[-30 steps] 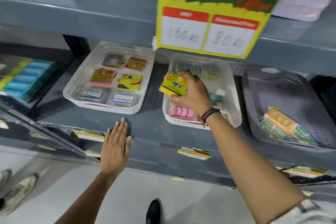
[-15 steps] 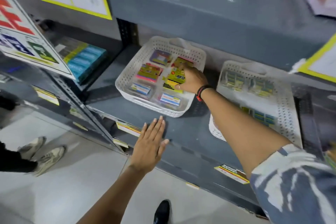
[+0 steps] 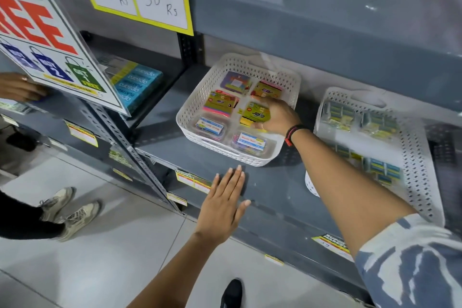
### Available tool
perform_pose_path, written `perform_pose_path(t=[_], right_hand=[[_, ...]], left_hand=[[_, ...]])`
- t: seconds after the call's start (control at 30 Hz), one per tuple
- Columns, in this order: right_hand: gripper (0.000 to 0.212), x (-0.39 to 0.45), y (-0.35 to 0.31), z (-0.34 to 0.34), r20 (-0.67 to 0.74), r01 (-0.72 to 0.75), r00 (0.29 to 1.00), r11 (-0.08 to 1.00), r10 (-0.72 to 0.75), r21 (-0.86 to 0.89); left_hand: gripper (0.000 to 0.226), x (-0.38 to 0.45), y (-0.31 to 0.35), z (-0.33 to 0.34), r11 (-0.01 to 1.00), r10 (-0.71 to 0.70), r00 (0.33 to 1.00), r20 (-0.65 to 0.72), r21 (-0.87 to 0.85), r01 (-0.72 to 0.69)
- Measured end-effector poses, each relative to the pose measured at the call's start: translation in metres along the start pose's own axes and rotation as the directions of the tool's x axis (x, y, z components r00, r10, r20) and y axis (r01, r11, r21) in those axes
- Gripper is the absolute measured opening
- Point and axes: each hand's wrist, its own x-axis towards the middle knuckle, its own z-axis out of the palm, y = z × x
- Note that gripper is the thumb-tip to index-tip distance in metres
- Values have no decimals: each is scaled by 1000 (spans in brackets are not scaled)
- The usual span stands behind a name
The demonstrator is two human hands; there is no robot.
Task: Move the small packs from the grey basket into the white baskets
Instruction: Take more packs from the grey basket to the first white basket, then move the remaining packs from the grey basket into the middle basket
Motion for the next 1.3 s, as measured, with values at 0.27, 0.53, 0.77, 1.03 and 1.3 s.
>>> perform_pose_path(t=[0.27, 0.53, 0.77, 1.03, 1.3], right_hand=[[37, -86, 40, -34, -305, -21, 951, 998, 38, 59], [29, -209, 125, -64, -489, -205, 843, 974, 226, 96], [31, -301, 209, -98, -500, -467, 722, 870, 479, 158], [37, -331, 300, -106, -78, -696, 700, 702, 710, 153], [58, -324, 342, -82, -40, -680, 733, 733, 679, -11]], left_hand=[[58, 3, 37, 8, 993, 119, 992, 30, -15, -119], [57, 13, 84, 18, 983, 184, 982, 50, 8, -185], [61, 20, 95, 22, 992, 123, 992, 11, -5, -123], [64, 22, 98, 21, 993, 121, 992, 39, 12, -121], [63, 23, 93, 23, 986, 153, 987, 57, 54, -156]])
